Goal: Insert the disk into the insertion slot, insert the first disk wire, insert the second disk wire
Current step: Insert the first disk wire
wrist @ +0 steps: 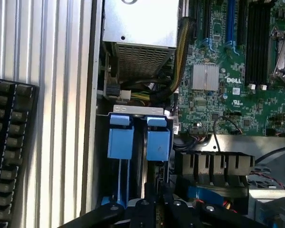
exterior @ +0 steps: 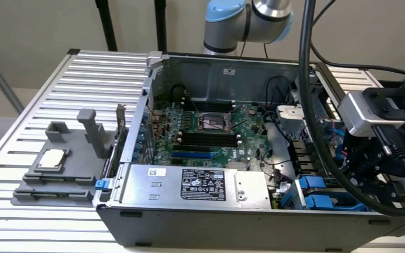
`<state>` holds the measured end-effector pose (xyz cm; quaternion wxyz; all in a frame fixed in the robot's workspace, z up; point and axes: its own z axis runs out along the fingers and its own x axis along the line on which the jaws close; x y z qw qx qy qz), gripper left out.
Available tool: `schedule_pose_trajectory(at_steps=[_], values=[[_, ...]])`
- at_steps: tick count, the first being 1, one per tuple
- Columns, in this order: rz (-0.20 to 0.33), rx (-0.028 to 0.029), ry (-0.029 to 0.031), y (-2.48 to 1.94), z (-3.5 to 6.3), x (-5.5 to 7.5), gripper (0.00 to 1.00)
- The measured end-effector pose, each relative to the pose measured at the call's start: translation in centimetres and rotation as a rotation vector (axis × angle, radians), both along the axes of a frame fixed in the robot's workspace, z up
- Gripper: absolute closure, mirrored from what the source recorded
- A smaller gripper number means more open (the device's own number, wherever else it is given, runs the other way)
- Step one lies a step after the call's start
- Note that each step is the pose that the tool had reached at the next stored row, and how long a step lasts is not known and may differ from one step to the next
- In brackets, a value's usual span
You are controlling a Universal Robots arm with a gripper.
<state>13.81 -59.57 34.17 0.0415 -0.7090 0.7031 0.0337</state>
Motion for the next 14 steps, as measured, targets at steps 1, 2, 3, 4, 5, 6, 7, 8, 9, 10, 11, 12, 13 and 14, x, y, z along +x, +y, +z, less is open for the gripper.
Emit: schedule_pose_trajectory(at_steps=[1,2,3,4,5,6,7,8,9,10,11,12,13,14], values=[[-0.009,0.0,-0.0001,0.01,-0.01,-0.02,0.84],[-0.016,-0.0001,-0.0002,0.02,-0.01,-0.03,0.84],[-0.022,-0.0002,-0.0005,0.06,-0.01,-0.05,0.84],[-0.026,-0.0003,-0.0006,0.13,-0.02,-0.05,0.84],[-0.028,-0.0001,-0.0008,0.21,-0.03,-0.06,0.84],[-0.031,0.0001,-0.0009,0.33,-0.05,-0.07,0.84],[-0.032,-0.0002,-0.0011,0.49,-0.04,-0.07,0.84],[-0.033,-0.0001,-0.0012,0.58,-0.05,-0.07,0.84],[-0.034,0.0001,-0.0013,0.65,-0.06,-0.07,0.84],[-0.035,0.0,-0.0014,0.67,-0.07,-0.07,0.84],[-0.036,-0.0003,-0.0014,0.67,-0.08,-0.07,0.84],[-0.037,-0.0008,-0.0014,0.67,-0.08,-0.07,0.84],[-0.038,-0.001,-0.0015,0.67,-0.1,-0.05,0.84],[-0.04,-0.0016,-0.0014,0.68,-0.12,-0.05,0.84]])
